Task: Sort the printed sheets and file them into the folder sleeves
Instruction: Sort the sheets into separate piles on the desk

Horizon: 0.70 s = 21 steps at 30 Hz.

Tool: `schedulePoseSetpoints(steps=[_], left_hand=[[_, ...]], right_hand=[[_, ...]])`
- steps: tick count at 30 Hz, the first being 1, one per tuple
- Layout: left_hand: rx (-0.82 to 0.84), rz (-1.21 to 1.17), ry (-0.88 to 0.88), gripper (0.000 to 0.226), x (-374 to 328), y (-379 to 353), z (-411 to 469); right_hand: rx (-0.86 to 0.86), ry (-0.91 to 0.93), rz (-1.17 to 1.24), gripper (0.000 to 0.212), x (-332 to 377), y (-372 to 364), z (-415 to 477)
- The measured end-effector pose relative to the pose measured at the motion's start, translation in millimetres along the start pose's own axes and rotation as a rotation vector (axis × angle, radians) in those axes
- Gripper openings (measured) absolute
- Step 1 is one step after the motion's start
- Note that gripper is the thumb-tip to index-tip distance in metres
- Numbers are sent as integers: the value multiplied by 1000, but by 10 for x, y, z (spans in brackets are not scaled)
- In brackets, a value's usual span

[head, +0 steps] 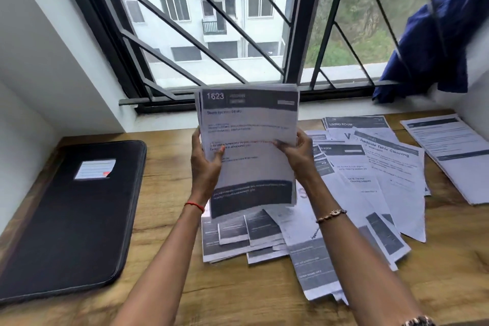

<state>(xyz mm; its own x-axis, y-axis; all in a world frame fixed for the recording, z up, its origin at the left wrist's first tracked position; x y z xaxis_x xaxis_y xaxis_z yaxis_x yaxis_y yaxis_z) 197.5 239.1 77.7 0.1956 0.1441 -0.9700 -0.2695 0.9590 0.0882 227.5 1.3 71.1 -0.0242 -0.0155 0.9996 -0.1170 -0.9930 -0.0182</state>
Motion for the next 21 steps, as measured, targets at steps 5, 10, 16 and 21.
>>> schedulePoseSetpoints(steps=[5,10,16,21], left_hand=[[-95,1,-102,66,-186,65,-154],[-112,22,-119,56,-60,89,-364],[-95,43,-87,55,-36,107,-344],[-21,-42,27,68,27,145,-82]], right_hand=[[-2,67,75,31,148,43,-134],[10,10,-54,27,-179,30,-325],[-47,41,-232,25,-186,9,-345],[-23,-35,-208,37,-129,13,-282]])
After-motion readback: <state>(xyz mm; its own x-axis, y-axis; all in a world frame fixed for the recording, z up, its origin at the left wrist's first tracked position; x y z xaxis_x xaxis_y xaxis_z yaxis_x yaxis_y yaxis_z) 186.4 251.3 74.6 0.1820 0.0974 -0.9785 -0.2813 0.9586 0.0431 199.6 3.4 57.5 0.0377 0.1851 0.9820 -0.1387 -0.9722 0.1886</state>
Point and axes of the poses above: each hand's wrist, its own z-axis towards the middle knuckle, its own y-axis out of the back of the hand, x = y × z, the point moved 10 cm from there along z, towards the middle knuckle
